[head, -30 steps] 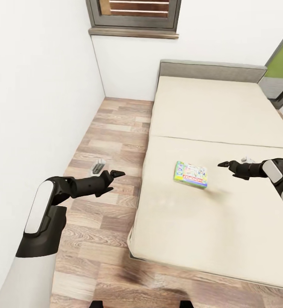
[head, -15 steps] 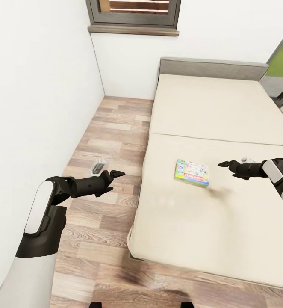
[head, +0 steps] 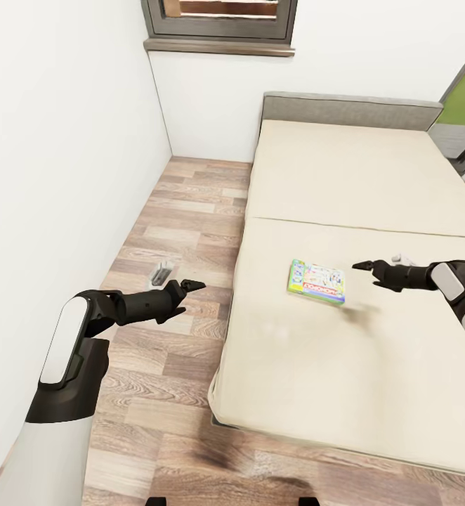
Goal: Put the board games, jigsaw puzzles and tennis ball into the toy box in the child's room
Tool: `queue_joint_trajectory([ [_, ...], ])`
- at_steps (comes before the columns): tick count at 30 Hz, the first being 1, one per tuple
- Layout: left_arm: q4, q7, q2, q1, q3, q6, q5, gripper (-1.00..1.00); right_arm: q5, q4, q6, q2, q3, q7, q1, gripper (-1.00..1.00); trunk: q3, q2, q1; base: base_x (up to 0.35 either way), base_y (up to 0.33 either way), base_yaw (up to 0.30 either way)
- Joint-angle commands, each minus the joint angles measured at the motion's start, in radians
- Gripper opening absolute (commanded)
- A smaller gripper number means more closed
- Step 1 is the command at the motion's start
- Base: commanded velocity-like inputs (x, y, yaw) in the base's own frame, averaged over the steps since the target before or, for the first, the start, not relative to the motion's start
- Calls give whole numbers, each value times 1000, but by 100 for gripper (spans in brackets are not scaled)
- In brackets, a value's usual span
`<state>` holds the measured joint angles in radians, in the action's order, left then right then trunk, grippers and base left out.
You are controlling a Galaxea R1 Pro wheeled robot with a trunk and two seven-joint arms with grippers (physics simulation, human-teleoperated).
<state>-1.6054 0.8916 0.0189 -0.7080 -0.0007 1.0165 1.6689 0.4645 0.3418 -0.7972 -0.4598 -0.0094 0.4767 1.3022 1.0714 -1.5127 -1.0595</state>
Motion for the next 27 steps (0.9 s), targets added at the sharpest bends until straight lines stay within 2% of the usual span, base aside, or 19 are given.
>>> queue_joint_trajectory([
  [1, -1, 10, 0, -1, 1, 2, 9, 100, -2, 1, -4, 0, 0, 18, 0, 100, 1, 0, 0, 0, 0, 0],
  [13, -1, 10, 0, -1, 1, 1, 8, 100, -4, 1, -1, 2, 6, 70, 0, 100, 1, 0, 0, 0, 0, 0],
  [27, -1, 10, 0, -1, 1, 2, 9, 100, -3, 0, -1, 3, 8, 82, -2, 100, 1, 0, 0, 0, 0, 0],
])
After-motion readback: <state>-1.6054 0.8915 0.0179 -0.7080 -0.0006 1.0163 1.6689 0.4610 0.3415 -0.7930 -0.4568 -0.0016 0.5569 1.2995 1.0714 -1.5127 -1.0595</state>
